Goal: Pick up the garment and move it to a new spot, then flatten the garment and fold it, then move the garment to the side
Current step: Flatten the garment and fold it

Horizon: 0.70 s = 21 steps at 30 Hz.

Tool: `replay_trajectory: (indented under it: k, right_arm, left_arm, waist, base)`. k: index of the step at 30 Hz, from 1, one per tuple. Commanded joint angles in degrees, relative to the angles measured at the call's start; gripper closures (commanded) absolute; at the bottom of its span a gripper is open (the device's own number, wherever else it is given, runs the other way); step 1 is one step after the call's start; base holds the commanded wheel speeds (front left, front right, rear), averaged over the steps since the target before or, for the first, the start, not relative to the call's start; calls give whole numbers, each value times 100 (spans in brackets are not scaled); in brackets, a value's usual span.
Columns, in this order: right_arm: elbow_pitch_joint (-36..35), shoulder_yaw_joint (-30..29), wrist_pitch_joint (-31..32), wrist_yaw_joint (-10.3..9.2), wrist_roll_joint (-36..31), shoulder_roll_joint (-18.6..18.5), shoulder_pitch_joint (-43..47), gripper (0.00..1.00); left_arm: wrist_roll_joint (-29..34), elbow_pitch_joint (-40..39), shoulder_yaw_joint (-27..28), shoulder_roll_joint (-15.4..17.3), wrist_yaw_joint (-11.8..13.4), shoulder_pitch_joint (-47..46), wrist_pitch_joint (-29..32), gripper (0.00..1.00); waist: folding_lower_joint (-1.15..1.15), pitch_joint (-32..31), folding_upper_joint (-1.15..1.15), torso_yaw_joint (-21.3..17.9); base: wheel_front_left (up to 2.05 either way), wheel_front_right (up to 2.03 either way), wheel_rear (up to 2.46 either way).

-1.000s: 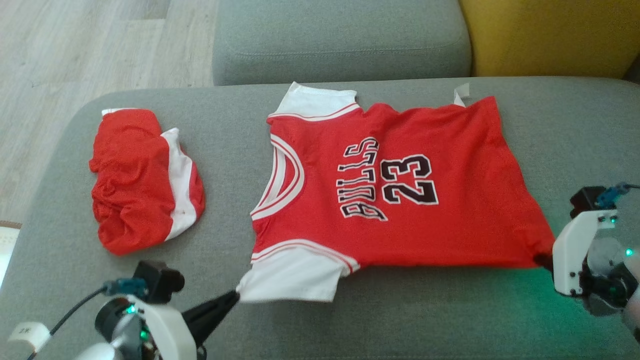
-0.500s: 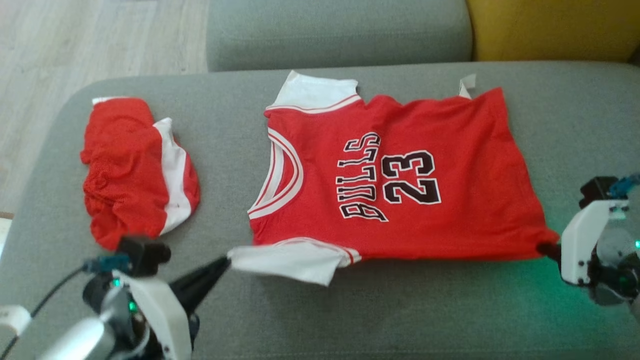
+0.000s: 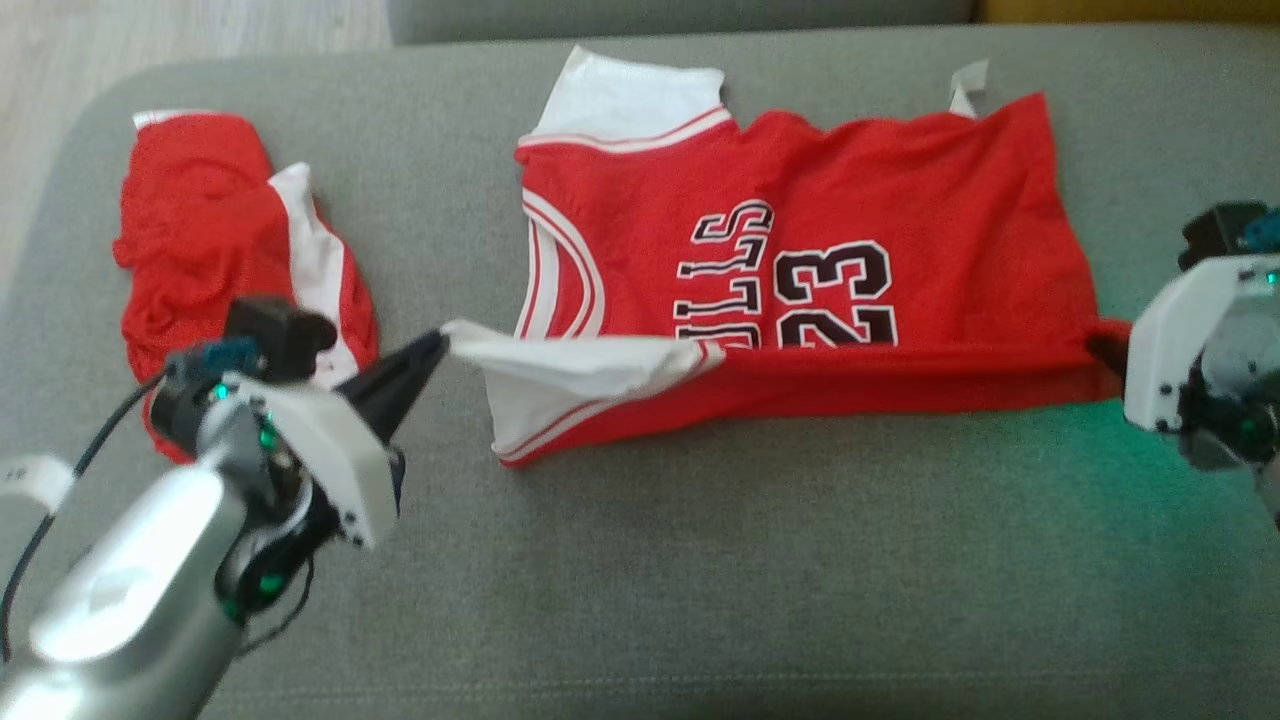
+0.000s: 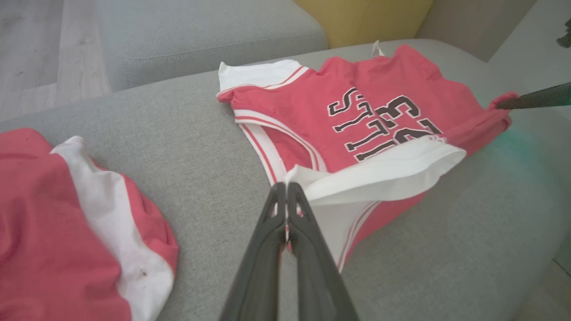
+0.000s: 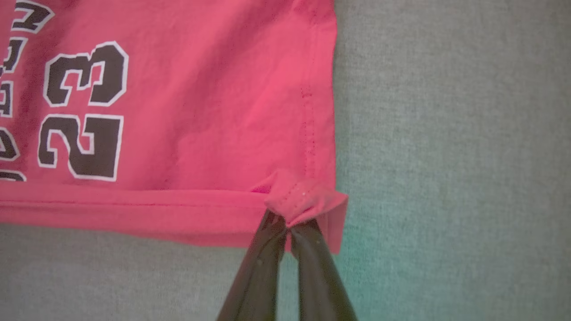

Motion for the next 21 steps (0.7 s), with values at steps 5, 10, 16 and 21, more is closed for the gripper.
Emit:
replay_trajectory:
  k: [5, 10, 16, 21]
  right_arm:
    - [249, -30, -269, 19, -285, 71, -482, 100]
    - [408, 17, -486, 19, -382, 203, -690, 96]
    - [502, -36, -1243, 19, -485, 313, -860, 0]
    - [256, -272, -2821, 19, -586, 421, -798, 0]
  left_arm:
    - [246, 543, 91, -100, -87, -904, -118, 100]
    - [422, 1181, -89, -305, -159, -1379, -332, 100]
    - [585, 1853, -4, -686, 4, -1787, -981, 0]
    - [454, 2105, 415, -1070, 418, -1792, -1908, 0]
  waist:
    - [0, 328, 0, 44]
    - [0, 517, 0, 37]
    - [0, 632, 0, -7]
    - [0, 559, 0, -37]
  base:
    - [0, 0, 0]
    - [0, 0, 0]
    - [0, 0, 0]
    - [0, 0, 0]
